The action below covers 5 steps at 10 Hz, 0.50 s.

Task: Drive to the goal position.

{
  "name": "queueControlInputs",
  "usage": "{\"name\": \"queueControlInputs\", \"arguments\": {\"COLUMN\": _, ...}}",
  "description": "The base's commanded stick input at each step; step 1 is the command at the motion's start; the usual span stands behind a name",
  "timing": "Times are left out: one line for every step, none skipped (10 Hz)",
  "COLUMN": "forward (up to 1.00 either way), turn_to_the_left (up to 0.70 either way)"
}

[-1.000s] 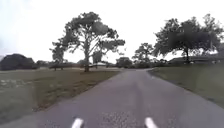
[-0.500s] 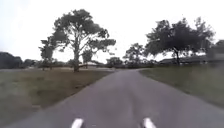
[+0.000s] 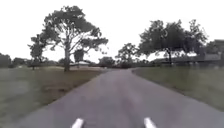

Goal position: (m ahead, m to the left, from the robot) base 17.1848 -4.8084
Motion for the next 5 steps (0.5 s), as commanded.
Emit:
{"name": "queueControlInputs", "arguments": {"forward": 0.85, "turn_to_the_left": 0.00}}
{"name": "queueControlInputs", "arguments": {"forward": 0.85, "turn_to_the_left": 0.00}}
{"name": "queueControlInputs", "arguments": {"forward": 0.85, "turn_to_the_left": 0.00}}
{"name": "queueControlInputs", "arguments": {"forward": 0.85, "turn_to_the_left": 0.00}}
{"name": "queueControlInputs", "arguments": {"forward": 0.85, "turn_to_the_left": 0.00}}
